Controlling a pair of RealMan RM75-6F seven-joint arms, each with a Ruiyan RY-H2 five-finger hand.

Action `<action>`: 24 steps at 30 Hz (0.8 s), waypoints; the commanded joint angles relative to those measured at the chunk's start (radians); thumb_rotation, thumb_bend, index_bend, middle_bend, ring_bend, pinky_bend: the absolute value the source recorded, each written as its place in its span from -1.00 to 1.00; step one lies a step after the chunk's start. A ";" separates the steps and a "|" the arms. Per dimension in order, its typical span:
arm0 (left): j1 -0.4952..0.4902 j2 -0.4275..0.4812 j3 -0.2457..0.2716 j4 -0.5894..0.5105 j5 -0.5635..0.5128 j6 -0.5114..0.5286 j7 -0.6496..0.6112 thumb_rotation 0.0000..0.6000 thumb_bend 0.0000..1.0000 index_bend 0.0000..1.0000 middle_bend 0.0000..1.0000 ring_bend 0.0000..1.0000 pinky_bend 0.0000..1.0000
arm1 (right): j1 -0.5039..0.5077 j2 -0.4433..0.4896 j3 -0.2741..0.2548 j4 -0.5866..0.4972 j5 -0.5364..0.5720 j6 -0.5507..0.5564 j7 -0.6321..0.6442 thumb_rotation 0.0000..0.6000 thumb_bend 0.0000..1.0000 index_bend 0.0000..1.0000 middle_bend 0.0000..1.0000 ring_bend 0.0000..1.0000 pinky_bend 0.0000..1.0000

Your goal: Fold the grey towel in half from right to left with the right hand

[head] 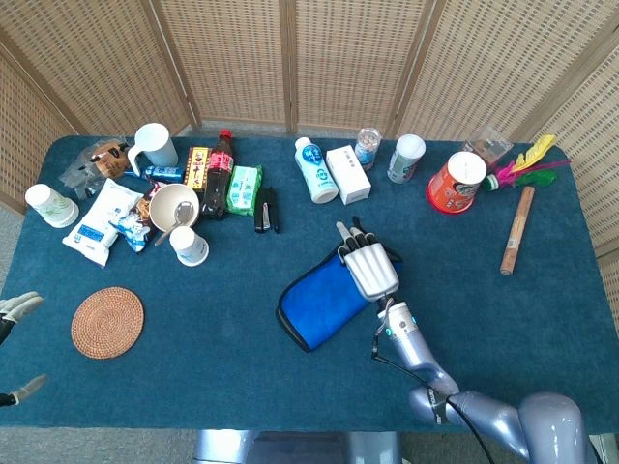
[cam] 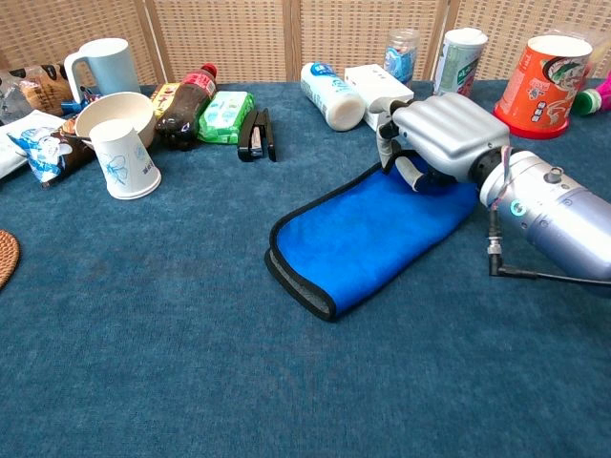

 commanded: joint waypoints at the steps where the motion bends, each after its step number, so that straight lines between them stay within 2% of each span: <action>1: -0.001 0.001 0.000 0.002 -0.002 -0.001 -0.004 1.00 -0.37 -0.89 -1.00 -1.00 -0.90 | 0.006 -0.004 0.004 0.007 0.007 -0.003 -0.008 1.00 0.14 0.03 -0.75 -0.57 -0.24; 10: -0.002 0.003 0.000 0.007 0.001 0.000 -0.018 1.00 -0.37 -0.89 -1.00 -1.00 -0.90 | 0.026 -0.025 0.025 0.036 0.045 -0.014 -0.038 1.00 0.14 0.03 -0.75 -0.57 -0.24; 13: -0.002 0.003 0.001 0.008 0.002 0.000 -0.020 1.00 -0.38 -0.89 -1.00 -1.00 -0.89 | 0.032 -0.033 0.032 0.050 0.059 -0.015 -0.054 1.00 0.11 -0.03 -0.77 -0.57 -0.24; 16: -0.002 0.004 0.001 0.010 0.004 0.000 -0.024 1.00 -0.37 -0.89 -1.00 -1.00 -0.89 | 0.037 -0.043 0.044 0.062 0.080 -0.017 -0.072 1.00 -0.01 -0.38 -0.83 -0.57 -0.24; 18: -0.002 0.004 0.001 0.011 0.003 0.001 -0.025 1.00 -0.37 -0.89 -1.00 -1.00 -0.90 | 0.038 -0.050 0.055 0.069 0.105 -0.022 -0.099 1.00 -0.12 -0.69 -0.89 -0.57 -0.24; 20: -0.002 0.004 0.001 0.012 0.004 0.001 -0.029 1.00 -0.37 -0.89 -1.00 -1.00 -0.90 | 0.043 -0.054 0.065 0.071 0.128 -0.025 -0.134 1.00 -0.14 -0.79 -0.90 -0.57 -0.23; 24: -0.002 0.004 0.001 0.014 0.003 0.001 -0.032 1.00 -0.37 -0.89 -1.00 -1.00 -0.89 | 0.047 -0.054 0.077 0.068 0.148 -0.020 -0.161 1.00 -0.11 -0.86 -0.90 -0.57 -0.24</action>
